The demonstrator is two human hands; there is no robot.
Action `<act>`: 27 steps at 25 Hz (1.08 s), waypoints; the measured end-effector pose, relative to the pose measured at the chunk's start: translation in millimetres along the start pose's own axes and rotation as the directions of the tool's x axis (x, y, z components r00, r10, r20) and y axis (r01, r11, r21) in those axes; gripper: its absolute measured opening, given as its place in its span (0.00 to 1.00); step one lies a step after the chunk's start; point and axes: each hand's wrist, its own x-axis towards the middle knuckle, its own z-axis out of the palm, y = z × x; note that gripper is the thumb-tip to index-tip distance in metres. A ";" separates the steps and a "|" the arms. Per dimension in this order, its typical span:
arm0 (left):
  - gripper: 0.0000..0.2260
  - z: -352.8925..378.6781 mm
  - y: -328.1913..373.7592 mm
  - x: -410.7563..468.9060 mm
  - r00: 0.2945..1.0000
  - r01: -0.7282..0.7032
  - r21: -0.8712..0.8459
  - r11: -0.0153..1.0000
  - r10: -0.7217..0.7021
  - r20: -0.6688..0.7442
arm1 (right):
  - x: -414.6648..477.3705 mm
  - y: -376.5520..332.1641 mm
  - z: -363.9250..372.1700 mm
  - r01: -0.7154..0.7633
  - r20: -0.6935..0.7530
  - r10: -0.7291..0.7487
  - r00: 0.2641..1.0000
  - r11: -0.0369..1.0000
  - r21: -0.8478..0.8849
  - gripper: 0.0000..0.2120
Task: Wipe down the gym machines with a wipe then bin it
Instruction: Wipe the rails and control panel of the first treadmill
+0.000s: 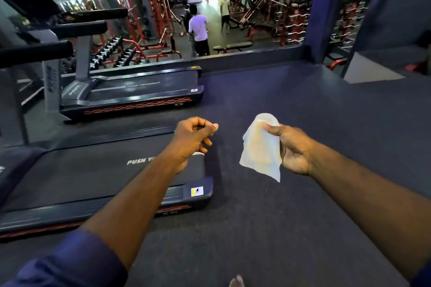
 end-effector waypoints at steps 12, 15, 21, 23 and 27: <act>0.06 52.1 20.3 403.0 0.992 0.102 0.057 0.993 -0.097 -0.075 | 343.4 -197.1 -22.6 0.008 0.126 0.014 0.992 0.986 -0.169 0.09; 0.06 66.4 15.7 492.7 0.994 0.081 0.090 0.993 -0.074 -0.078 | 442.0 -231.0 -37.0 0.045 0.118 -0.027 0.993 0.987 -0.153 0.12; 0.07 106.8 11.1 697.0 0.970 0.238 -0.006 0.971 -0.238 -0.054 | 667.8 -331.6 -48.8 -0.001 0.272 0.066 0.960 0.972 -0.234 0.18; 0.15 110.5 14.4 748.6 0.944 0.331 -0.116 0.937 -0.330 0.027 | 715.6 -369.5 -37.2 0.039 0.367 0.069 0.928 0.959 -0.280 0.19; 0.21 105.5 9.5 862.3 0.930 0.366 -0.412 0.834 -0.324 0.170 | 832.1 -428.6 2.0 0.081 0.491 0.157 0.857 0.900 -0.429 0.20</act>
